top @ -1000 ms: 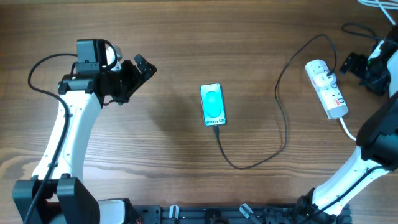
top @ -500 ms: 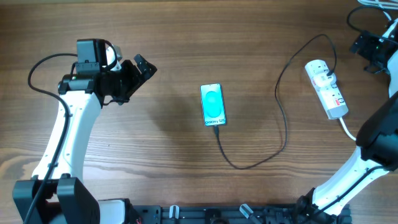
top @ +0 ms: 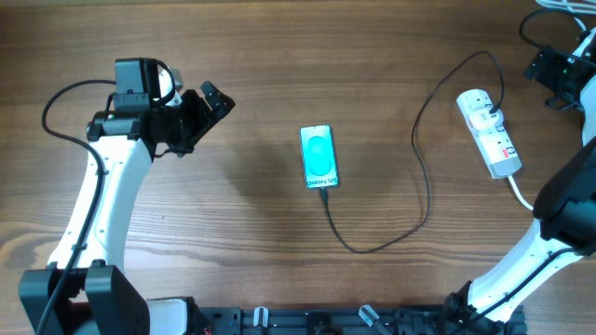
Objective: Plug charger to phone and switch on socket
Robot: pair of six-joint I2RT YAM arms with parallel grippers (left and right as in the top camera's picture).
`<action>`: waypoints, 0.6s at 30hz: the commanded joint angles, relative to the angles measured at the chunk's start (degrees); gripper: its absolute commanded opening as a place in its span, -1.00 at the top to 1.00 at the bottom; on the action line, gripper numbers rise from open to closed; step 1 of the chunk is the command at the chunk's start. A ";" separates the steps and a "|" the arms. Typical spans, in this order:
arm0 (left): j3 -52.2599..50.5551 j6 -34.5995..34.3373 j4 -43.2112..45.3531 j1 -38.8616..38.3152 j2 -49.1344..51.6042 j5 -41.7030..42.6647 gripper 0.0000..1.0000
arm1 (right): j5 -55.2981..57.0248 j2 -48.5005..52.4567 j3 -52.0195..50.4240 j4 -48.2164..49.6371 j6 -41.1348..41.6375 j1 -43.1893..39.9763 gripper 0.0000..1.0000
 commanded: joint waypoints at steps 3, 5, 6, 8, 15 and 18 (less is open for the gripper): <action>0.02 1.31 0.00 0.20 -4.92 -0.35 -1.00 | 0.94 -0.48 0.68 0.13 -1.07 0.33 -1.00; 0.02 2.60 0.00 0.22 -10.78 -1.62 -1.00 | 0.94 -0.48 0.68 0.13 -1.07 0.33 -0.99; 0.02 3.30 -0.02 0.22 -14.49 -3.02 -1.00 | 0.94 -0.48 0.68 0.13 -1.09 0.33 -0.99; 0.02 7.28 -0.09 0.20 -21.92 -3.41 -1.00 | 0.94 -0.48 0.68 0.11 -1.07 0.33 -1.00; -1.11 11.80 -8.61 0.20 -40.76 -11.34 -1.00 | 0.94 -0.48 0.68 0.13 -1.07 0.33 -0.99; -8.66 11.78 -5.73 0.20 -47.71 -11.50 -1.00 | 0.94 -0.48 0.68 0.13 -1.07 0.33 -0.99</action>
